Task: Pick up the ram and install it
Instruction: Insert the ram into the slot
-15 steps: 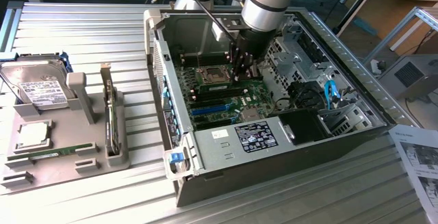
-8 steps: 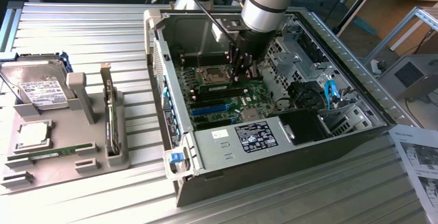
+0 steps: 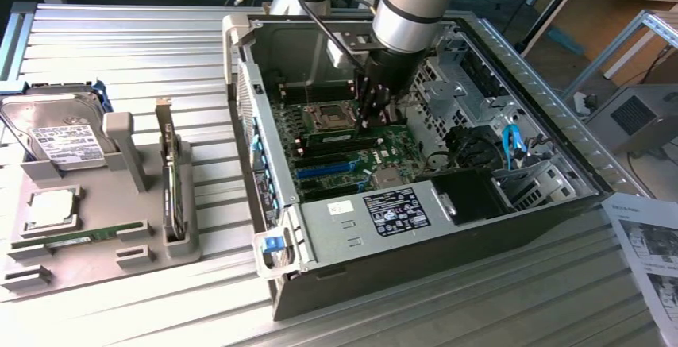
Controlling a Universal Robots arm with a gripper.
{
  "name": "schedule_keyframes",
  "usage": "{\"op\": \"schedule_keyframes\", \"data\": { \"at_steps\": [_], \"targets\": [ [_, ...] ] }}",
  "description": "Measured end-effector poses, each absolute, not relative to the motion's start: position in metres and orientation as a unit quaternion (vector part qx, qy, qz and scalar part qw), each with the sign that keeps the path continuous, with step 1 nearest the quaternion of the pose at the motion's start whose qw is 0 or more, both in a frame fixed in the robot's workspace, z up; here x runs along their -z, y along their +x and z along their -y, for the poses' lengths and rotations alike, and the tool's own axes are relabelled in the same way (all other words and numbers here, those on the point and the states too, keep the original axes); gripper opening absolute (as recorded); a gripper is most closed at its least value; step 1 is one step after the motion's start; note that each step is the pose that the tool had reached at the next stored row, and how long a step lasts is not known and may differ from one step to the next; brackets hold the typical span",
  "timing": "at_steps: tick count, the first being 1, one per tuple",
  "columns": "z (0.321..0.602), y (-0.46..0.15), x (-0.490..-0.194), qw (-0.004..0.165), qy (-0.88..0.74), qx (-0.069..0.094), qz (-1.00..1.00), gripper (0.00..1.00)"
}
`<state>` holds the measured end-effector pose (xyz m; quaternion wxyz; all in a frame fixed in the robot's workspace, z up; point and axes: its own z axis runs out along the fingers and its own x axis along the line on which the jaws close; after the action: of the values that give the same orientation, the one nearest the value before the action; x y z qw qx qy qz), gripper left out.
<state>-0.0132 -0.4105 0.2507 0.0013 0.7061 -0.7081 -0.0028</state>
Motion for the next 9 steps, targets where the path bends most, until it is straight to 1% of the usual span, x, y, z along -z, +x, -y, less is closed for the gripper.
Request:
{"op": "schedule_keyframes", "data": {
  "at_steps": [9],
  "targets": [
    [0.4105,-0.0132,-0.2464,0.001,0.706,0.003,0.708,0.12]
  ]
}}
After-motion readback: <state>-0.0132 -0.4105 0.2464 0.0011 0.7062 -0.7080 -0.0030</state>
